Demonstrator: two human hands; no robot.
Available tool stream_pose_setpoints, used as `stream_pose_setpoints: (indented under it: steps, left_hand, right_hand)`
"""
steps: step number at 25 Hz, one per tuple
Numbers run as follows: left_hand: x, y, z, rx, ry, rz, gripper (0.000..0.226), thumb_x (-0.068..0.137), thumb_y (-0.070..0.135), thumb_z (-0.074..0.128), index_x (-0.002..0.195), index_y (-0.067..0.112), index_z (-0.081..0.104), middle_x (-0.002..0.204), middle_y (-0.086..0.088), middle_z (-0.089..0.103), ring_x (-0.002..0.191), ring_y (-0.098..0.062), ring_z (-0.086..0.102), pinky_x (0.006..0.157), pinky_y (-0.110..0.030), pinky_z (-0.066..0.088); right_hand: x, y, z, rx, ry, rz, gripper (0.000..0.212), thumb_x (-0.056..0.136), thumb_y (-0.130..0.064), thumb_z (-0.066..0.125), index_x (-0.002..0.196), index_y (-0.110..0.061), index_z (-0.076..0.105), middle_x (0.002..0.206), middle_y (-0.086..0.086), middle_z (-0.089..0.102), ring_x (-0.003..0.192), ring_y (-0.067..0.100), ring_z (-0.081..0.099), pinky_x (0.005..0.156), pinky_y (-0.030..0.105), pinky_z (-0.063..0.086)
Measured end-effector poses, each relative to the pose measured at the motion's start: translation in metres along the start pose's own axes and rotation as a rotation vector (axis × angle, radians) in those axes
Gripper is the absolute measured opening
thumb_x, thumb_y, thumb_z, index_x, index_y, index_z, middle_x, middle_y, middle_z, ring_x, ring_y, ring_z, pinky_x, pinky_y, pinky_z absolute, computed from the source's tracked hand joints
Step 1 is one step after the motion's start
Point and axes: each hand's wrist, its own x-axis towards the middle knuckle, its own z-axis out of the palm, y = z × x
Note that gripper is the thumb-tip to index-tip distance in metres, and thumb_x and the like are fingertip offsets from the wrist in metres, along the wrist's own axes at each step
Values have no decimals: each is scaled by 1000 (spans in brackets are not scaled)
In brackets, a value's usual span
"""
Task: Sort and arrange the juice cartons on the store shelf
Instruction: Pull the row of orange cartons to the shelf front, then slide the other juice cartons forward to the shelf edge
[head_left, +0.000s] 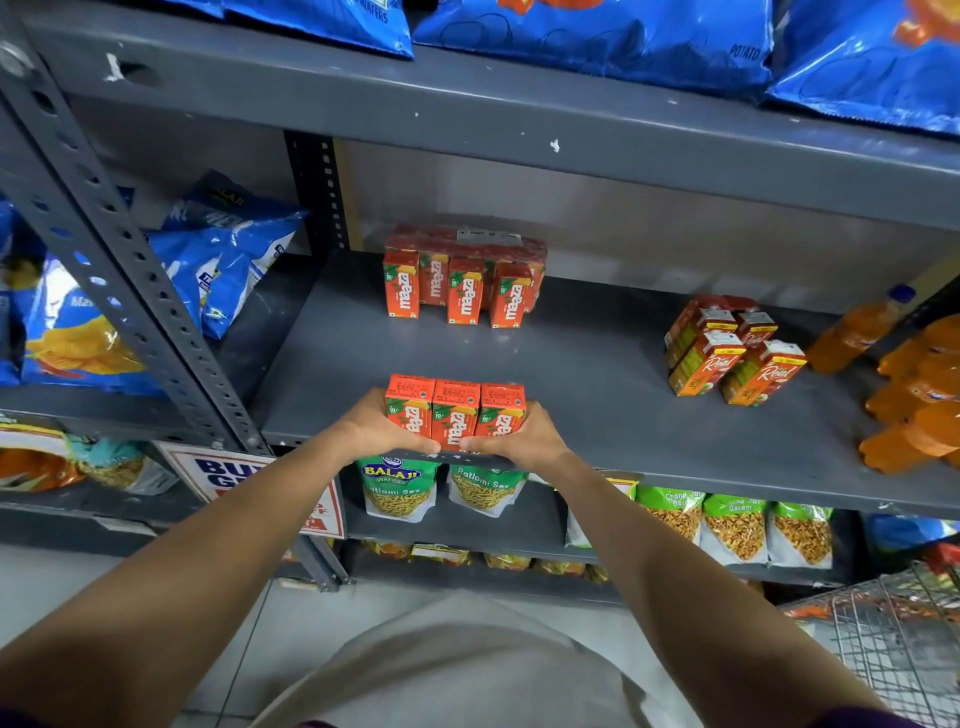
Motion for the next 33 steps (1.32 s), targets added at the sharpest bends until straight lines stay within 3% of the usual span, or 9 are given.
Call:
stream_pose_setpoints:
  steps: [7,10,12,15,18,22,26,30,33]
  left_hand:
    - [-6,-10,-6,-56,-15,34,54,55,19,92,100,26,62,99,3,71,88,-12,67,84,-35,55]
    - [-20,-39,-9,-165,288,115,47,57,14,91,90,24,60,86,5,63,62,-7,49,59,-13,44]
    - [-35,-60,-2,-134,425,160,29,65,14,86,69,19,58,66,3,56,56,-11,43,54,-16,40]
    - [-48,-62,39,85,252,247,38,76,15,77,49,20,51,51,3,51,49,-7,44,58,-25,40]
    - [-30,-18,97,194,93,427,35,75,28,72,46,24,53,51,5,52,47,-4,44,54,-22,39]
    - [-7,71,178,213,34,557,29,74,31,68,57,8,64,60,3,58,52,-9,50,57,-22,43]
    - [26,135,232,183,135,533,28,76,35,68,58,14,62,59,7,55,56,-14,54,59,-29,48]
    - [75,166,260,109,173,411,24,76,34,76,87,15,68,91,-2,68,83,-21,65,77,-33,53]
    - [106,181,262,64,247,238,60,71,42,79,120,16,56,125,-6,58,117,-24,56,99,-37,46]
  right_hand:
    - [-6,4,-16,-48,-58,-59,73,55,-32,91,116,-28,53,109,-9,67,98,7,65,88,31,53]
    - [-16,23,-50,11,-84,-126,83,53,-26,92,123,-20,50,123,-4,62,113,10,61,94,27,50]
    - [-27,43,-80,96,-17,-108,64,63,-6,85,119,-6,55,120,6,63,106,11,64,92,23,52]
    - [-38,76,-125,66,153,-54,28,75,4,74,102,-1,65,96,14,70,77,4,69,87,31,55]
    - [-39,100,-161,-8,290,-36,11,77,-3,75,83,-11,71,83,16,72,78,17,68,86,39,53]
    - [-43,120,-193,-149,422,-39,9,80,-10,73,72,-15,71,70,7,70,58,-2,62,64,17,51]
    - [-46,148,-227,-254,674,2,28,79,-22,74,60,-11,57,63,7,61,63,23,61,63,31,47]
    - [-24,161,-275,-138,775,76,39,73,-33,79,85,-7,52,92,13,56,82,24,56,76,43,52]
    - [-12,162,-310,155,702,87,54,74,-29,80,108,-15,40,105,12,50,76,21,59,52,37,57]
